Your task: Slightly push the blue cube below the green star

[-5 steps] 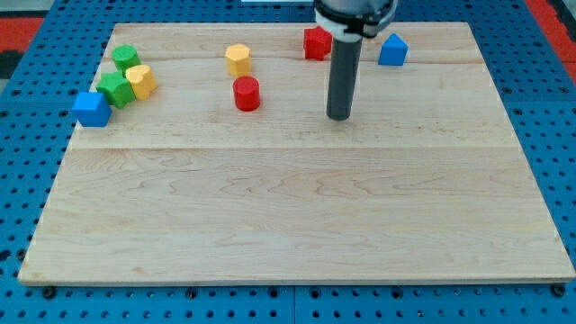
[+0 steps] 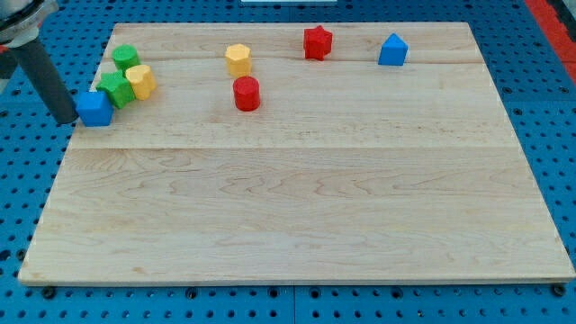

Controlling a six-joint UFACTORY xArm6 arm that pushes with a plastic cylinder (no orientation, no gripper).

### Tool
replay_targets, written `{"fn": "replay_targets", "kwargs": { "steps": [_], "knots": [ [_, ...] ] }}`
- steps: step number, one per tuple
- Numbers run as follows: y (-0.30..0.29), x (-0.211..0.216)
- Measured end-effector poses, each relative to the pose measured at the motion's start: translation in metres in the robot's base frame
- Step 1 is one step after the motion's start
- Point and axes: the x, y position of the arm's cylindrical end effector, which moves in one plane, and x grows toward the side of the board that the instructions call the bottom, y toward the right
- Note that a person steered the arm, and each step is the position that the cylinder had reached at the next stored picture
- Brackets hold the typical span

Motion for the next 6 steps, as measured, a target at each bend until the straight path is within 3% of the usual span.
{"fn": "replay_targets", "kwargs": {
  "steps": [6],
  "knots": [
    [0.0013,-0.0103]
  ]
}}
